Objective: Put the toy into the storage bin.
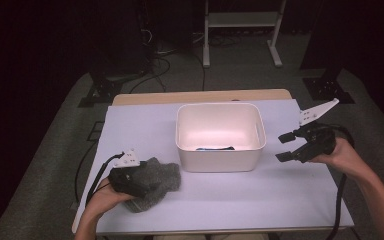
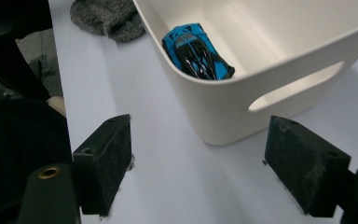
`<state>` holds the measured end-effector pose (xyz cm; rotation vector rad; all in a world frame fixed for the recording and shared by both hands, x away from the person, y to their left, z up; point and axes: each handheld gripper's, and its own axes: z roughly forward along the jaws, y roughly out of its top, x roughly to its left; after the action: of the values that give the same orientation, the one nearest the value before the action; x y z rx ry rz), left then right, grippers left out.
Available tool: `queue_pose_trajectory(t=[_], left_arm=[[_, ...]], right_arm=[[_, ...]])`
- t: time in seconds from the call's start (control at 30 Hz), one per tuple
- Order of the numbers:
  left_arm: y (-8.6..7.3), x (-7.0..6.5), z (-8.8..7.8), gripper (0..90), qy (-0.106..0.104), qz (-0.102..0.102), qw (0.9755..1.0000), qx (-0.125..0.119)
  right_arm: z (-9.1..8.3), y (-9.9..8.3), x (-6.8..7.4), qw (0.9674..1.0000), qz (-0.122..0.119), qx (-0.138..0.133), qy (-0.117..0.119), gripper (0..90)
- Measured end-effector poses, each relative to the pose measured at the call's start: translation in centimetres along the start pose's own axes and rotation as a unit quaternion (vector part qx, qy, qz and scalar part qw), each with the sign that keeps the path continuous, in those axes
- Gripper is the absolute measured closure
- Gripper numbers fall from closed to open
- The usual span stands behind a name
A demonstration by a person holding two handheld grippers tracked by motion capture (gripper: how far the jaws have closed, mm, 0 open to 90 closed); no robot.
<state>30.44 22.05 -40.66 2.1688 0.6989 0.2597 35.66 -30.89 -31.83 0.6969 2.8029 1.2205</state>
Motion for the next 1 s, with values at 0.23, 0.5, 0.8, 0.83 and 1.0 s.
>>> queue_pose_trajectory(t=[0.23, 0.5, 0.8, 0.83, 1.0], left_arm=[[0.0, 0.0, 0.0, 8.7, 0.000, -0.001, 1.0000, -0.001], [0.0, 0.0, -0.1, 8.7, 0.001, -0.003, 1.0000, -0.003], [-0.1, 0.1, -0.2, 8.7, 0.004, -0.004, 1.0000, -0.001], [-0.2, 0.1, -0.2, 8.7, 0.004, -0.005, 1.0000, -0.002], [-0.2, 0.1, -0.1, 8.7, 0.004, -0.007, 1.0000, -0.003]], right_arm=[[0.8, -1.7, -0.4, 0.9999, 0.012, -0.004, 0.002, 19.9], [1.3, -3.6, -0.8, 0.9995, 0.029, -0.012, 0.002, 19.2], [2.2, -5.7, -1.1, 0.9987, 0.048, -0.016, 0.009, 18.5], [2.3, -5.8, -1.1, 0.9987, 0.049, -0.015, 0.008, 18.4], [2.6, -6.7, -1.2, 0.9982, 0.057, -0.019, 0.010, 18.4]])
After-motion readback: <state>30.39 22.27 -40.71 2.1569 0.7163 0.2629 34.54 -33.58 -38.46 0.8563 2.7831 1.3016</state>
